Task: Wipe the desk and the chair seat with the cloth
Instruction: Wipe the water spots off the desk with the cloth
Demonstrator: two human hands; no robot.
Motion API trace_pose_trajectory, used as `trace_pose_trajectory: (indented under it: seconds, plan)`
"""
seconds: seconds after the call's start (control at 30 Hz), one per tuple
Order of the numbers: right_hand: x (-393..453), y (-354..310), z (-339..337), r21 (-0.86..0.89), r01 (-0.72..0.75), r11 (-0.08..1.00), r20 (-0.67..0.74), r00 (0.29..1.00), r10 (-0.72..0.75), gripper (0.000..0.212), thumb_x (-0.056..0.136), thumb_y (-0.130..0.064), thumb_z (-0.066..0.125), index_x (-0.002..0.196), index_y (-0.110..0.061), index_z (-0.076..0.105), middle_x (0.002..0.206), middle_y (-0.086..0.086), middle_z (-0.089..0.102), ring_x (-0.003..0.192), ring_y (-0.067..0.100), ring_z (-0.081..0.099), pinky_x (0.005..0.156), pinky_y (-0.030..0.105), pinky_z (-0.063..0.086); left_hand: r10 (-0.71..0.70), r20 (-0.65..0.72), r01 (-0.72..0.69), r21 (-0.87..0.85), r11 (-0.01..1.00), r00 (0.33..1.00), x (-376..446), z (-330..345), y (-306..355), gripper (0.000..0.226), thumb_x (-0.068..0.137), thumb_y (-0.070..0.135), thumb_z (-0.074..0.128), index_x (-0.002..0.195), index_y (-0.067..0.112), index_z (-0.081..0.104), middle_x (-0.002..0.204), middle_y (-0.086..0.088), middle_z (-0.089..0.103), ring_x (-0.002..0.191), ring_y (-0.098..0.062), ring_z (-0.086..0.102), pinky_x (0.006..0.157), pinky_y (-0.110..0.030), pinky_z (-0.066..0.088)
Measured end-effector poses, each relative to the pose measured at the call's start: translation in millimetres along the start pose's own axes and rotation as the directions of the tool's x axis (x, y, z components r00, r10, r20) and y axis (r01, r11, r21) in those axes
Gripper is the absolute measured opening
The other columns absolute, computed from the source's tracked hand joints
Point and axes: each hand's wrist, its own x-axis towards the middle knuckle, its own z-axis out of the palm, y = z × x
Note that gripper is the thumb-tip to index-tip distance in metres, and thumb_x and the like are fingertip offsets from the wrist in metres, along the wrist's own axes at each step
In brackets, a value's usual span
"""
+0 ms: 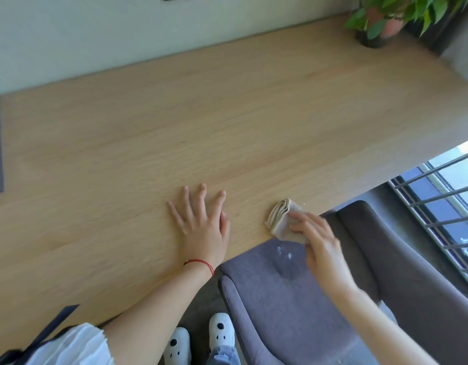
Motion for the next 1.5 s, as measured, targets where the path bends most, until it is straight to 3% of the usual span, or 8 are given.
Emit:
trace_pose_trajectory:
  seconds: [0.2,0.53,0.73,0.97,1.1,1.23,1.4,1.5]
  plan:
    - [101,29,-11,-0.019,-0.435,0.900,-0.243,0.875,0.418,0.066,0.067,0.026,0.035,0.125,-0.002,0.054,0.120,0.022,0.061,0.119,0.040,0.050,0.100,0.047,0.043,0.003,0.018,-0.003,0.003,1.000,1.000,1,-1,0,0.044,0.087,0.030,0.039,0.129,0.030,0.052,0.141,-0.012,0.048,0.136,-0.044,0.032,0.106,-0.070,0.021]
    - [38,-38,30,0.075,0.179,0.981,0.156,0.970,-0.188,0.044,0.074,0.003,0.035,0.104,-0.006,0.065,0.136,0.010,0.055,0.130,0.026,0.045,0.107,0.036,0.039,-0.014,0.067,0.014,0.011,1.000,0.998,0,-2,-1,0.045,0.083,0.026,0.047,0.128,0.027,0.049,0.145,-0.011,0.042,0.138,-0.043,0.028,0.108,-0.070,0.019]
    - [119,-19,27,0.060,-0.301,0.952,-0.186,0.933,0.307,0.046,0.071,0.024,0.037,0.103,0.001,0.060,0.126,0.017,0.059,0.123,0.036,0.044,0.103,0.048,0.042,-0.016,0.053,0.017,-0.016,1.000,0.998,1,-1,-1,0.042,0.087,0.027,0.037,0.128,0.028,0.048,0.144,-0.012,0.043,0.138,-0.042,0.030,0.107,-0.070,0.020]
    - [51,-77,60,0.097,0.102,0.990,0.087,0.990,-0.111,0.042,0.081,-0.023,0.032,0.096,-0.002,0.065,0.129,0.013,0.060,0.125,0.030,0.046,0.100,0.032,0.040,-0.040,0.076,0.044,-0.062,0.997,0.996,-2,-4,-1,0.031,0.082,0.015,0.048,0.112,0.011,0.053,0.146,-0.013,0.040,0.141,-0.039,0.024,0.110,-0.068,0.016]
    - [31,-43,28,0.072,0.128,0.989,0.120,0.983,-0.136,0.048,0.067,0.013,0.035,0.101,-0.004,0.064,0.131,0.009,0.058,0.125,0.029,0.047,0.101,0.036,0.043,-0.035,0.047,0.041,-0.134,0.990,0.998,-5,-5,-2,0.035,0.083,0.012,0.044,0.117,0.008,0.052,0.146,-0.014,0.039,0.143,-0.036,0.022,0.114,-0.062,0.012]
    - [55,-45,25,0.061,-0.254,0.965,-0.154,0.953,0.260,0.048,0.065,0.025,0.039,0.098,0.002,0.064,0.122,0.014,0.063,0.118,0.035,0.047,0.099,0.037,0.042,-0.065,-0.007,0.062,-0.247,0.967,0.998,-5,-4,-6,0.041,0.080,0.005,0.040,0.120,0.007,0.050,0.144,-0.014,0.039,0.143,-0.032,0.023,0.117,-0.057,0.007]
    - [-2,-86,58,0.109,0.192,0.975,0.141,0.968,-0.206,0.046,0.062,0.018,0.036,0.096,0.002,0.063,0.129,0.011,0.060,0.123,0.027,0.047,0.099,0.021,0.035,-0.138,-0.069,0.091,-0.457,0.885,0.988,-8,-9,-12,0.041,0.076,-0.006,0.040,0.113,0.003,0.052,0.139,-0.017,0.044,0.136,-0.034,0.035,0.118,-0.052,0.009]
    - [15,-56,35,0.127,0.150,0.980,0.142,0.976,-0.168,0.049,0.057,0.024,0.035,0.092,0.003,0.061,0.123,0.014,0.062,0.120,0.031,0.050,0.098,0.037,0.045,-0.127,-0.076,0.074,-0.484,0.872,0.989,-8,-10,-12,0.046,0.071,-0.010,0.042,0.114,0.002,0.053,0.136,-0.018,0.045,0.134,-0.035,0.037,0.118,-0.052,0.010]
